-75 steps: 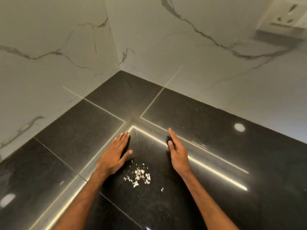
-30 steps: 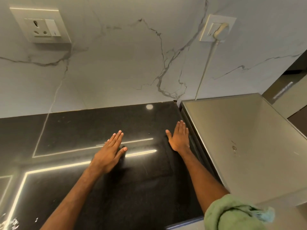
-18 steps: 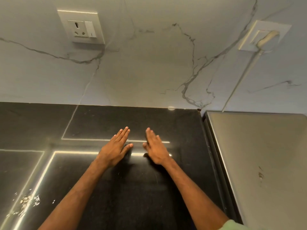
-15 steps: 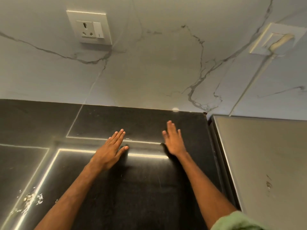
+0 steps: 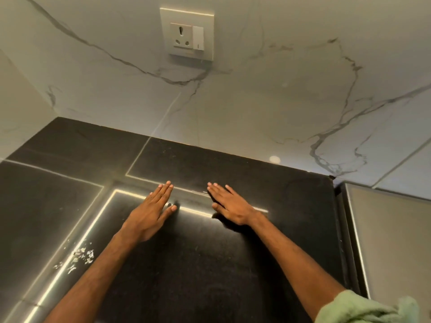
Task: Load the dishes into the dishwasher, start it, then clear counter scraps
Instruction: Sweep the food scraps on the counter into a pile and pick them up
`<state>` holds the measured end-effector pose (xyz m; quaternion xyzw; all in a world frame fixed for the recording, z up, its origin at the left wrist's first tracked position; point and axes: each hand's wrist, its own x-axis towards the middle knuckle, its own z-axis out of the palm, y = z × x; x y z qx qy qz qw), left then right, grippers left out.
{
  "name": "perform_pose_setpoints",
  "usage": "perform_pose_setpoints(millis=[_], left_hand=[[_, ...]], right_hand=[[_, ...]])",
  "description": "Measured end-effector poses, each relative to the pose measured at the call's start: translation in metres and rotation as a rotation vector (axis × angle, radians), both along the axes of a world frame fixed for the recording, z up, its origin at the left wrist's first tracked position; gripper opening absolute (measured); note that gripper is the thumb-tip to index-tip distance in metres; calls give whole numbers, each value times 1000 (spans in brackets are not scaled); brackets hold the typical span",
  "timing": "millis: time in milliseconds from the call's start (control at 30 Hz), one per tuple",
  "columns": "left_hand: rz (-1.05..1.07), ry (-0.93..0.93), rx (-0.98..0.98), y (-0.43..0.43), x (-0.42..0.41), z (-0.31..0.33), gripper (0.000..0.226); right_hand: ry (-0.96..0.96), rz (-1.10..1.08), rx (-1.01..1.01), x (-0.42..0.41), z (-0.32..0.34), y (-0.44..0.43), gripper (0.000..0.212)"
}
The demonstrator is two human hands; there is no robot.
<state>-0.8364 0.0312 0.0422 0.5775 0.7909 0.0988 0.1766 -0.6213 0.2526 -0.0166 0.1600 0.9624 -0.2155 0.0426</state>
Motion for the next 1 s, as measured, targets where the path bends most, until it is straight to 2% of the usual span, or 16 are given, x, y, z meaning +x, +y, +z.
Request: perform_pose_setpoints(millis=[33,100,167,233,333,433,533,700,767,800,867,933,967,1000], left_hand=[[-3,-6,-7,-6,-3,0,70],[-12,-5,-3,-21,-15,-2,76],[21,-9,3,-45,-33,-8,87],[97,-43,18,-71,-50,-11,91],[236,-96,38,-118,-73,-11,78],[414,-114,23,-180,-100,-21,84],[514,-110,-34,-235,-113,-43,102],[452,-5,-16,-230,-88,-75,92],[345,2,30,-215,-73,-80,86],[301,-21,70,-209,-68,-80,83],[263,-156,182,-205,-65,-75,76],[276,-271,288,-210,-74,-65,73],[293,-278,322,-215,-83,-61,73],[312,-258,331,-221,-94,-60,73]], right_hand=[[34,-13,-100,6,3,-8,70],[146,-220,-200,34,5,-9,74],[180,-449,-117,60,-2,-7,77],[67,-490,34,64,-9,-17,78],[-15,-488,153,29,-19,-51,81],[6,-431,166,-20,-22,-85,86],[34,-306,121,-78,-24,-135,91],[43,-65,34,-171,-21,-234,101],[43,18,23,-192,-19,-263,93],[44,69,-14,-198,-17,-272,86],[82,89,-265,-203,-10,-272,71],[238,-101,-584,-195,4,-253,71],[310,-217,-627,-188,7,-238,77],[346,-308,-589,-180,8,-219,83]])
